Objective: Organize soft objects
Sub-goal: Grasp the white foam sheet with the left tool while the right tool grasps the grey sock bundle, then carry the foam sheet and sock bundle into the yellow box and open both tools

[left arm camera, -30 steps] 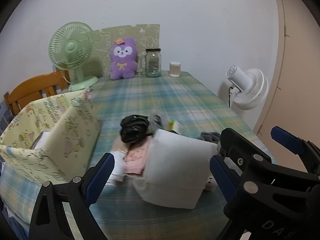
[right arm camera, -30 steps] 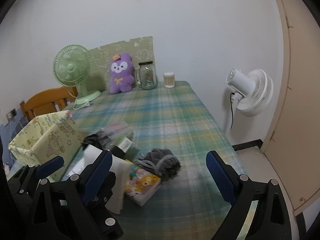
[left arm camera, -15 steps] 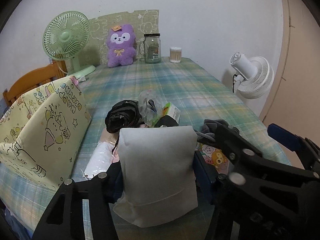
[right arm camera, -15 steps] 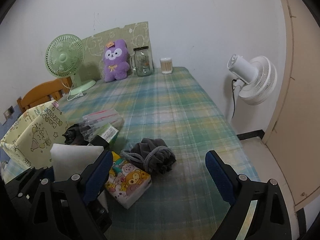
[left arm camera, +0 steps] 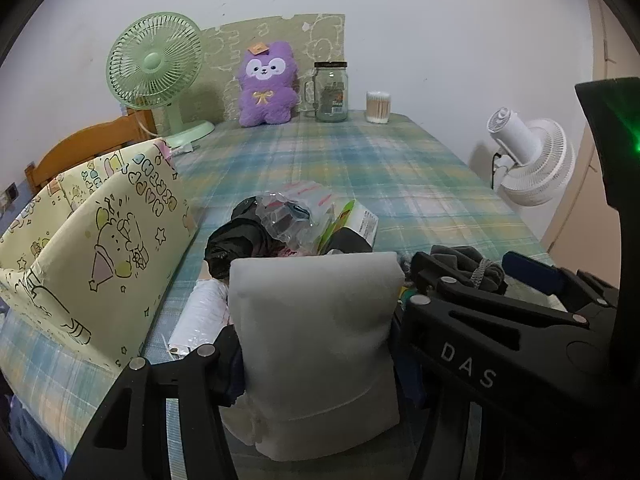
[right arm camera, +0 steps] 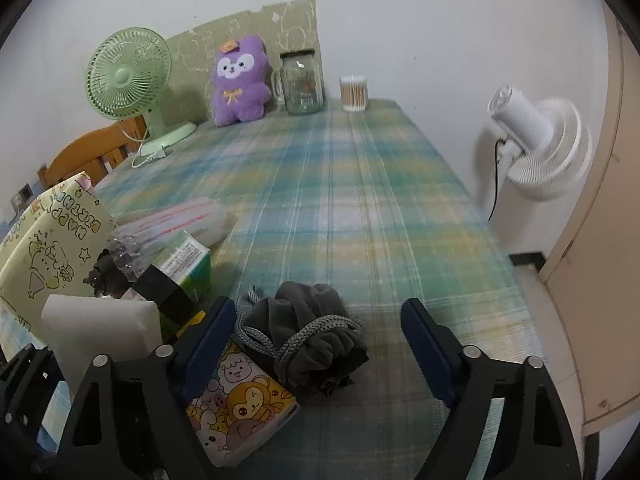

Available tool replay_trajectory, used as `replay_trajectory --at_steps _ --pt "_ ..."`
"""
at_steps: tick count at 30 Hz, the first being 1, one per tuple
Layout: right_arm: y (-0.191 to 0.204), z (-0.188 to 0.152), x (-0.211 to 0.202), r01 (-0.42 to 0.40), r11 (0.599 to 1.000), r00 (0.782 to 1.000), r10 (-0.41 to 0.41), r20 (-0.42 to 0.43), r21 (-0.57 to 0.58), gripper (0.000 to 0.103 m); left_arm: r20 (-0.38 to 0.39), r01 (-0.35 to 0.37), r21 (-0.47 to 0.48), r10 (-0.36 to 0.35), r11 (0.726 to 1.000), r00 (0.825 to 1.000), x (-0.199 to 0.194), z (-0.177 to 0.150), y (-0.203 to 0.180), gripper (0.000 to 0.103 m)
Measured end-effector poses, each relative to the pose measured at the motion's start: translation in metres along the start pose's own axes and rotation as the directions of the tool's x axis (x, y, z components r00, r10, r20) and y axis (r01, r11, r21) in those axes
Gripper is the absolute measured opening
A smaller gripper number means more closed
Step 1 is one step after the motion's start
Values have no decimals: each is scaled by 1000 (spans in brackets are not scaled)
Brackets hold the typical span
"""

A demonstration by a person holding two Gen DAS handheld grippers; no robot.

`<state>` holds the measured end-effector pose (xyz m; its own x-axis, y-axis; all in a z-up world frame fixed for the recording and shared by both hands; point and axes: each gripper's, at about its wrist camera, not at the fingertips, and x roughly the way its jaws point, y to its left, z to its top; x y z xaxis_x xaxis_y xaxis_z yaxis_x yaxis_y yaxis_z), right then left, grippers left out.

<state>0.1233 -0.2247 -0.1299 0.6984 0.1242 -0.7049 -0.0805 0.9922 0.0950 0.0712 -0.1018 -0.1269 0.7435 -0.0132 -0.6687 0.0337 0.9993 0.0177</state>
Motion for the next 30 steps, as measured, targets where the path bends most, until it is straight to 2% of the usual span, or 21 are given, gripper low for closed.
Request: replay_trajectory --at_steps 2,5,7,10,17,30 --pt "-2 0 2 0 1000 1000 0 -12 13 82 -5 -11 -8 11 1000 1000 1 0 -1 62" --pt "-3 0 4 -20 1000 1000 20 -21 20 70 -10 -24 -11 24 1000 1000 2 0 -3 62" --pt "-4 1 6 -37 999 999 38 -30 26 59 -11 -28 -12 28 1000 1000 3 1 -4 62" --pt "-3 2 6 -47 998 998 48 -34 30 55 -13 -28 -18 28 999 1000 2 1 -4 62" --pt "0 3 -8 -22 1000 1000 22 -1 12 52 -8 -18 -44 18 999 1000 -7 3 0 61" --pt "3 20 -60 7 1000 992 -11 128 30 51 82 16 -31 -13 999 997 -50 25 -1 60"
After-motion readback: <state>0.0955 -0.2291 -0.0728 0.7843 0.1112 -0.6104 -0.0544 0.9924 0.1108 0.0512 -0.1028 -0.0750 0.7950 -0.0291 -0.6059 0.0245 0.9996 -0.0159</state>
